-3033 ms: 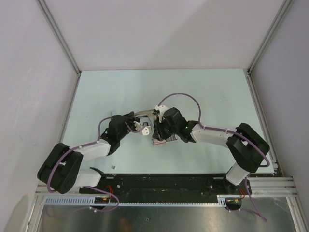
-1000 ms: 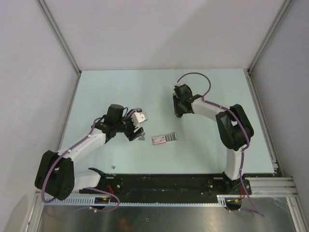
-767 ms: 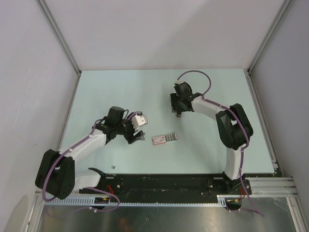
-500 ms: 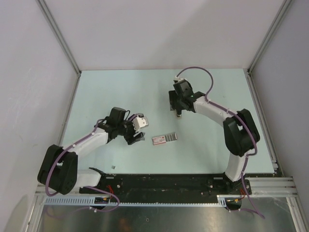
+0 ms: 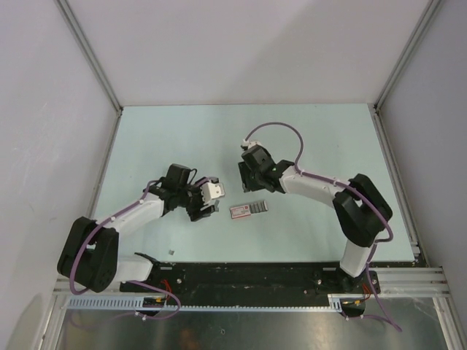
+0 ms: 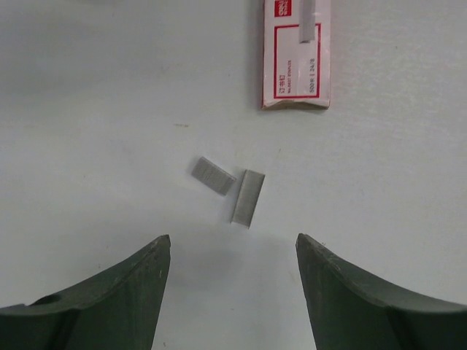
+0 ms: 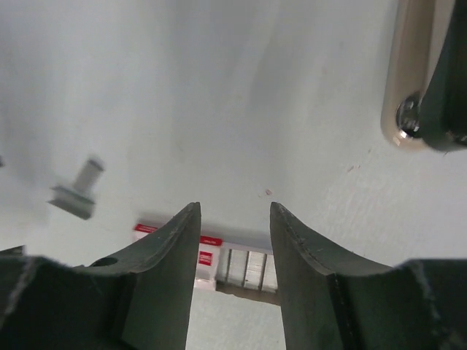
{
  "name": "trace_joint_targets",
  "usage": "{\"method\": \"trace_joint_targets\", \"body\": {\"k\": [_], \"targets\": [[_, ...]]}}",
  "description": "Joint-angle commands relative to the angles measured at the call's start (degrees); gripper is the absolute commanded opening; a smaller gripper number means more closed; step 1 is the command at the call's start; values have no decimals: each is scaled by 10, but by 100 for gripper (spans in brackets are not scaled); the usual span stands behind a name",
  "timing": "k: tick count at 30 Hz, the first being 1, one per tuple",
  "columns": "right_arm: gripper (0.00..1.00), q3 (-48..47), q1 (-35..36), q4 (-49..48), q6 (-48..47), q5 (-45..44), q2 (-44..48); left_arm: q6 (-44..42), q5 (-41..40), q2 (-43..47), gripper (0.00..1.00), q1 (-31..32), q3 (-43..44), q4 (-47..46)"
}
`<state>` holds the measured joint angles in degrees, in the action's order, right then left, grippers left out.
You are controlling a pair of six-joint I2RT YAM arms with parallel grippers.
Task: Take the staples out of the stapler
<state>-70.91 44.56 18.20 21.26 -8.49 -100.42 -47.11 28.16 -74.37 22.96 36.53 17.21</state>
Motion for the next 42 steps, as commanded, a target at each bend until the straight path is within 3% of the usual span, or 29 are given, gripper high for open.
{"method": "trace_joint_targets", "body": {"k": [1,11,24,33,42], "targets": [[47,24,3,-28,27,9,-25,-25,36,17,75,0,-4,11],[43,81,4,-52,43,-4,-21,-22,38,29,75,0,-9,21],[42,187,46,-50,105,-39,55,-38,23,22,74,0,7,25],[42,196,74,-17,138,-68,88,-59,17,-21,75,8,34,26],[43,196,54,-28,141,-65,145,-82,0,-95,76,16,86,34]]}}
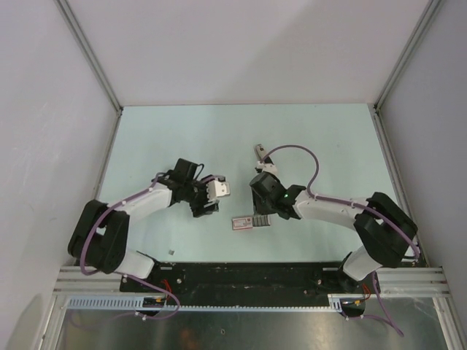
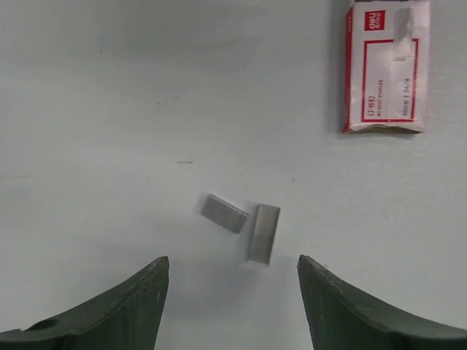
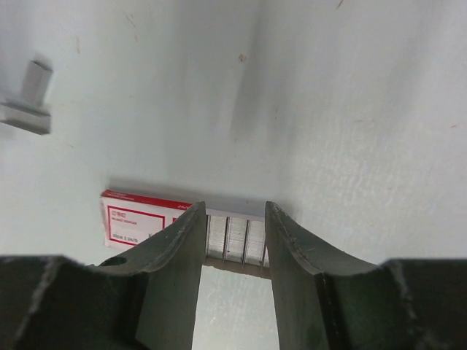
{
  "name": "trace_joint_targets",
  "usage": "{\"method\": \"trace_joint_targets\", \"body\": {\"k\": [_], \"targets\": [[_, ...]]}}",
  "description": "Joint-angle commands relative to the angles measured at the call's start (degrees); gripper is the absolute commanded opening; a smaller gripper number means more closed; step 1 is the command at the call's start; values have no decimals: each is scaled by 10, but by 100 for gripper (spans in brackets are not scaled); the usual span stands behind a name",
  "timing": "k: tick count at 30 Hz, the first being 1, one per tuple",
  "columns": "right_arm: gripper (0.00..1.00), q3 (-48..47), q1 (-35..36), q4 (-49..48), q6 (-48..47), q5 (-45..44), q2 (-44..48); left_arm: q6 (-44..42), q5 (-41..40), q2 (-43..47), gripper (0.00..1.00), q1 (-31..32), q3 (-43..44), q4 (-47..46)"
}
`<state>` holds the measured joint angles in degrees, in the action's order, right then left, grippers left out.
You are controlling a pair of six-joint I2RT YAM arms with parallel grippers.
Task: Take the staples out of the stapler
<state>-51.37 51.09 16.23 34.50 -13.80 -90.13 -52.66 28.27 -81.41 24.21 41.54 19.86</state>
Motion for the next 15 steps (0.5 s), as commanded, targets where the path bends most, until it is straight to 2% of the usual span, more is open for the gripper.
{"method": "trace_joint_targets", "body": {"k": [1,15], "targets": [[43,0,-14,-12,7,-8,48,-29,0,-32,76,3,40,12],[42,0,-57,-30,-12,37,78,-55,6,-70,69,30,52,47]]}}
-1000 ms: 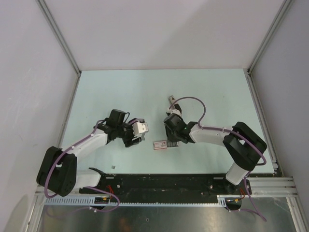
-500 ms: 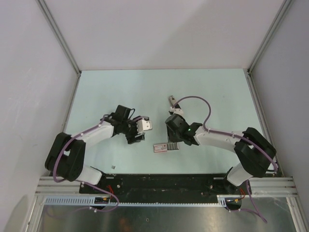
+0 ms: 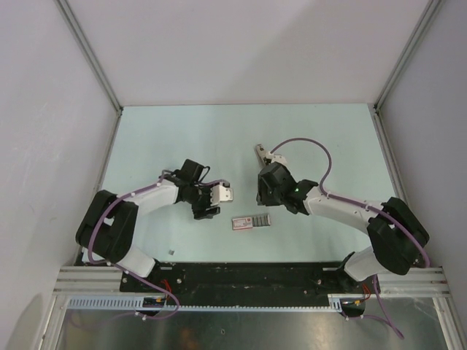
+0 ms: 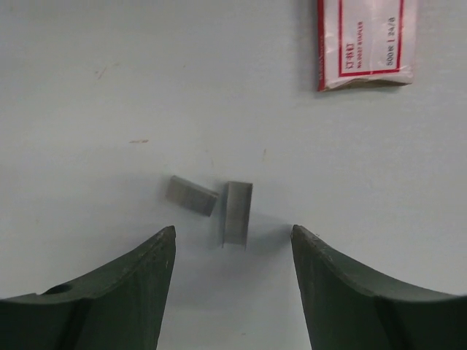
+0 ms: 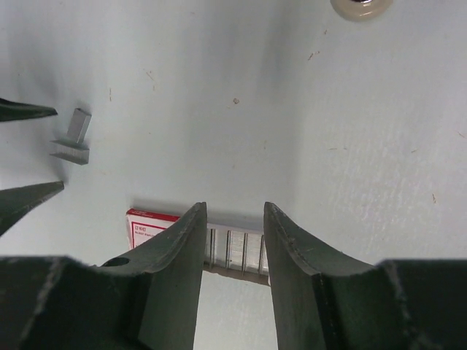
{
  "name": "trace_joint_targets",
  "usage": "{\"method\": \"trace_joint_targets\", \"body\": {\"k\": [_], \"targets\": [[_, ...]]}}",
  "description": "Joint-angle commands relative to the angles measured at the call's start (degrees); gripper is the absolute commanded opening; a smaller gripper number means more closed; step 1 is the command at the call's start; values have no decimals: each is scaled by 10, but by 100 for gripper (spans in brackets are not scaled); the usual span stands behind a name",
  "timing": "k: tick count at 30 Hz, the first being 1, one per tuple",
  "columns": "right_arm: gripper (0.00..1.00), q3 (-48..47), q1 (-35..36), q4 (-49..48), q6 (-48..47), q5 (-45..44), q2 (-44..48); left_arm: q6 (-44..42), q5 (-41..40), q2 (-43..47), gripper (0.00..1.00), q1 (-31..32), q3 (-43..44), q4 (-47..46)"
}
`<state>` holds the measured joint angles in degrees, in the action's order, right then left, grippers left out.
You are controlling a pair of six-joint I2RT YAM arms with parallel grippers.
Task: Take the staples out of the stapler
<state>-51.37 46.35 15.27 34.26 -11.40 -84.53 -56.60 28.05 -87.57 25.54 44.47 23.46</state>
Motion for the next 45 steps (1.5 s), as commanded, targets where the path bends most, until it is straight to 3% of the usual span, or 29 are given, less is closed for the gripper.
{"method": "trace_joint_targets", "body": {"k": [1,5,14,26,37,42,45], "targets": [[41,0,-11,-22,-10,16,23,-15,8,-11,68,18,25,11],[39,0,-17,-27,-16,27,23,-9,9,-27,63,20,39,12],[34,0,-31,-26,-24,39,26,-8,9,-18,40,21,30,12],[30,8,-38,-33,-27,47,25,5,19,44,35,46,-20,19],[30,15,-40,-36,-27,48,29,8,8,63,37,52,-24,31],[30,15,-40,-39,-28,50,29,38,14,80,61,38,9,31],[30,16,-40,-40,-29,51,27,52,34,77,70,17,30,31]]}}
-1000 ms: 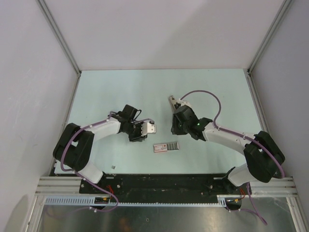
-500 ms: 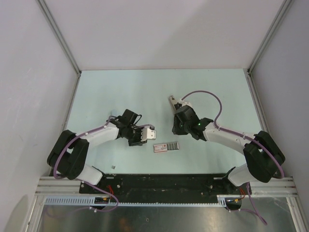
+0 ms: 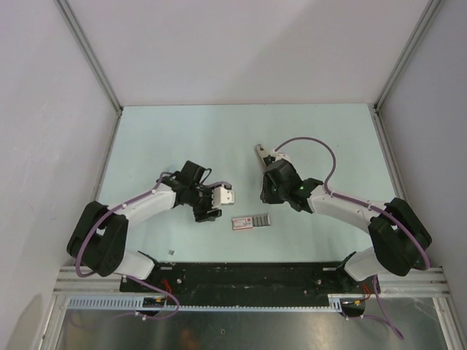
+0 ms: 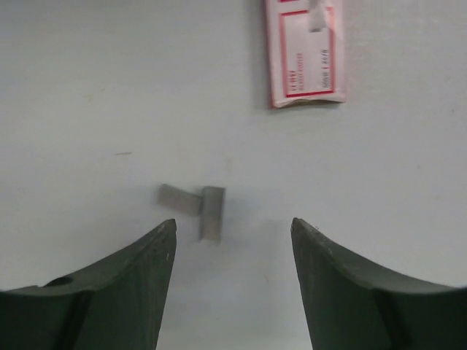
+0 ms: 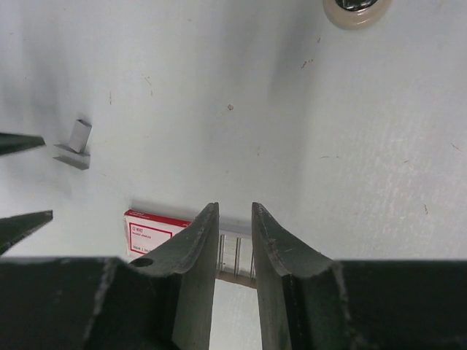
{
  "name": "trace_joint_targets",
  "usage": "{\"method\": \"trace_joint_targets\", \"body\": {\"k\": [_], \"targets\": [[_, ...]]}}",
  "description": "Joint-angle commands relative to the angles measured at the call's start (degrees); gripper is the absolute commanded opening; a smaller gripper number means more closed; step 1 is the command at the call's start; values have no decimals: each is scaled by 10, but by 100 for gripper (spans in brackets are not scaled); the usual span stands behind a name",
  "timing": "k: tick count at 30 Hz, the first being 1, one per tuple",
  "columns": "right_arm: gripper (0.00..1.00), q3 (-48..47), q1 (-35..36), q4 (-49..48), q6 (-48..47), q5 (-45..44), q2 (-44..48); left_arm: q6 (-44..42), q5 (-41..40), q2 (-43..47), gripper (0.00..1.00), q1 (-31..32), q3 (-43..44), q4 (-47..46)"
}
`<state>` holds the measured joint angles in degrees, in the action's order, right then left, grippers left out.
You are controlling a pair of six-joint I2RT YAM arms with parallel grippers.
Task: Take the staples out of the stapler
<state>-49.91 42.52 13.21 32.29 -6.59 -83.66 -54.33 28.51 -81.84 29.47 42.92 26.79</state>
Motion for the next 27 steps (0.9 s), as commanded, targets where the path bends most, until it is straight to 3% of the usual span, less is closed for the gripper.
{"method": "trace_joint_targets", "body": {"k": [1,9,27], "targets": [[30,1,-2,-20,-9,4,18,28,29,14,71,-26,49,-2],[30,6,-5,-20,-11,4,23,32,27,-50,72,-39,69,-1],[30,18,-22,-23,-16,17,32,-5,30,-87,66,-34,69,43]]}}
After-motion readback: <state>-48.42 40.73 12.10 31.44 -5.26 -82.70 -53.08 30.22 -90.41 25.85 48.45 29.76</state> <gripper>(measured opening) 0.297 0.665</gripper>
